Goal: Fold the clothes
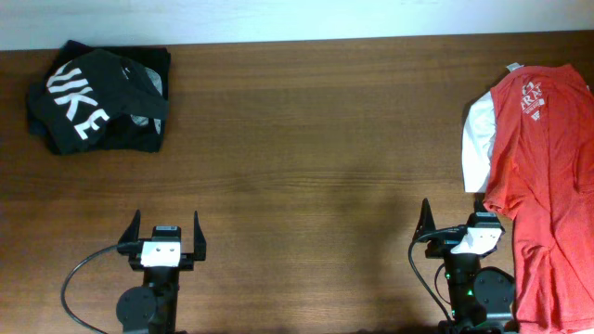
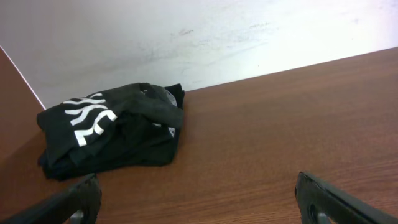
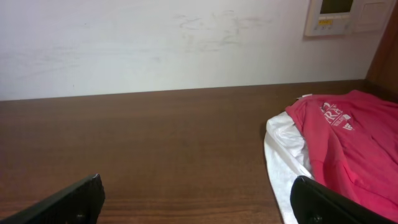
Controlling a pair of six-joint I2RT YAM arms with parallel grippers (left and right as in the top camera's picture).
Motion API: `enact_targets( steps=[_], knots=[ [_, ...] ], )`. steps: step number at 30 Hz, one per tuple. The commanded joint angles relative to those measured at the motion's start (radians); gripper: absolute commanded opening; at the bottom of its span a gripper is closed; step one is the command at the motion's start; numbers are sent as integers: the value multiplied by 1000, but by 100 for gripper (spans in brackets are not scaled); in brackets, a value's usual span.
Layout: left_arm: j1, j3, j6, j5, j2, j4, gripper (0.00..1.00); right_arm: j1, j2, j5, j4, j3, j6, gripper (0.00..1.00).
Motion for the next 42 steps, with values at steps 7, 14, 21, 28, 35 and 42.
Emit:
enact_targets(
  steps=[7,14,21,28,35,42],
  knots=[
    [4,-5,-6,-3,-4,-2,99,7,-8,-6,-9,-5,4,99],
    [4,-5,-6,-3,-4,-2,99,7,-8,-6,-9,-5,4,99],
    [4,-5,-6,-3,-4,-2,99,7,-8,-6,-9,-5,4,99],
    [4,-5,-6,-3,-4,-2,99,7,-8,-6,-9,-5,4,99],
    [4,-5,-6,-3,-4,-2,99,7,-8,-550,47,-5,418,99],
    [4,-5,-6,-3,-4,-2,99,3,39,-431,284,120,402,98]
  ],
)
